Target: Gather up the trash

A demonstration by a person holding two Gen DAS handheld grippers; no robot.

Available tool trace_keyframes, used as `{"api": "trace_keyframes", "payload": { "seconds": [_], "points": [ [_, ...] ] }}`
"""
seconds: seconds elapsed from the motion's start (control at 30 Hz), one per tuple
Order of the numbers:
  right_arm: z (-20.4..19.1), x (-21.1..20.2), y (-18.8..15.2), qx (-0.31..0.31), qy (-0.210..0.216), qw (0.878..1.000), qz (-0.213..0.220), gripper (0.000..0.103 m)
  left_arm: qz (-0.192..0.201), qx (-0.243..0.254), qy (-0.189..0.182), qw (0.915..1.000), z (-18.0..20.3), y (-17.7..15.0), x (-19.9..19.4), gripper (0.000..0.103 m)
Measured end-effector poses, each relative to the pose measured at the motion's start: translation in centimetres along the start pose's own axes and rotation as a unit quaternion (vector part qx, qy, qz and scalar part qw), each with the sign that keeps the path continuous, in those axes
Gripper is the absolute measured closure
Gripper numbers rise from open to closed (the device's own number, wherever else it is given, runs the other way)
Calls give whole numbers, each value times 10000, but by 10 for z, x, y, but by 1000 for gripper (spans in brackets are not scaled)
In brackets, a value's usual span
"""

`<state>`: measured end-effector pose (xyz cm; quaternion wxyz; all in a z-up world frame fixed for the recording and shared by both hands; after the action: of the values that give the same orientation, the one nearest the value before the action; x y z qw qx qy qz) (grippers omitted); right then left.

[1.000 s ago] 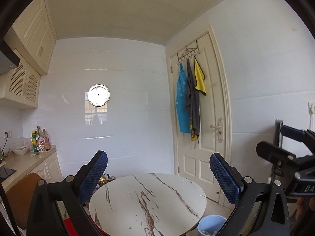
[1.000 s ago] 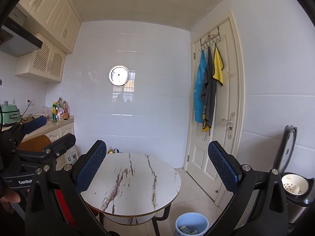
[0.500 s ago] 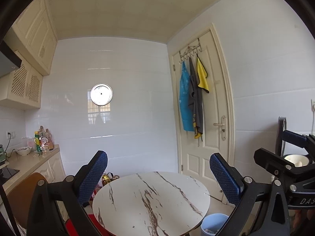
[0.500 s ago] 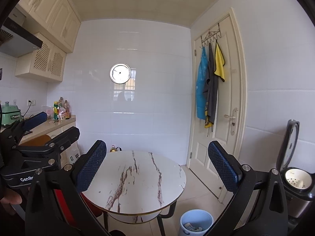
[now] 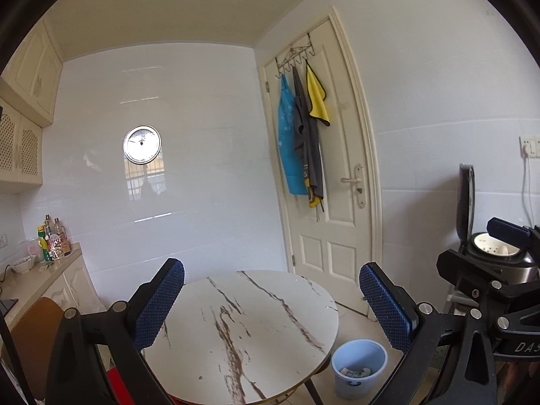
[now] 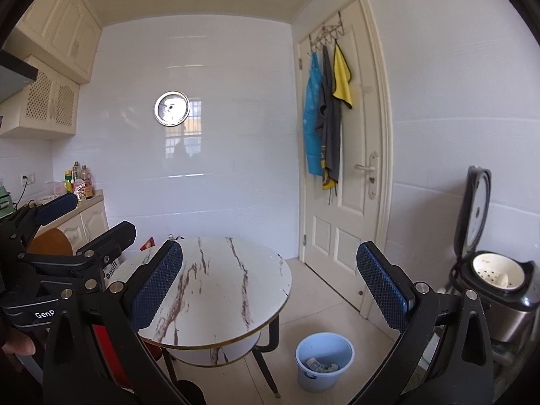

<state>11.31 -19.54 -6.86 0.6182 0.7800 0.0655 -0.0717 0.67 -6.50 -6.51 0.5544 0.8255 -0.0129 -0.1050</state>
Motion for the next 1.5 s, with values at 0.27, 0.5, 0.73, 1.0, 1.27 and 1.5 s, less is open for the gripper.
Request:
{"api": "trace_keyframes", "payload": {
  "seconds": [0.27,0.5,0.73,1.0,1.27,1.5],
  "points": [
    [33,5,3,198,-170,9997,-7,0,-79,141,-167,9997,10,16,25,0],
    [52,7,4,322,-235,9992,-9,0,-62,200,-246,9995,8,24,40,0],
    [56,8,5,347,-212,9992,17,0,22,247,-177,9995,1,15,35,0],
    [55,8,4,328,-219,9992,28,0,70,214,-177,9996,-5,-1,23,0],
    [53,9,5,327,-206,9993,20,0,73,194,-163,9997,-6,-5,19,0],
    [53,9,5,326,-208,9993,11,0,58,201,-151,9997,-4,-6,18,0]
  ]
}}
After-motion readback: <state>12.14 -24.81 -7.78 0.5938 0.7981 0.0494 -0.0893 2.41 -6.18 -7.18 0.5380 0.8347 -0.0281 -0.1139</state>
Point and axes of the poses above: each gripper's, at about its wrist camera, not at the fingertips, and x roughly the way its jaws point, z to its right, y to its top, the point moved 1 cm from there along x, roughly the way its jaws point, and after that the axes turned 14 degrees about x, right-handed, at the moved point
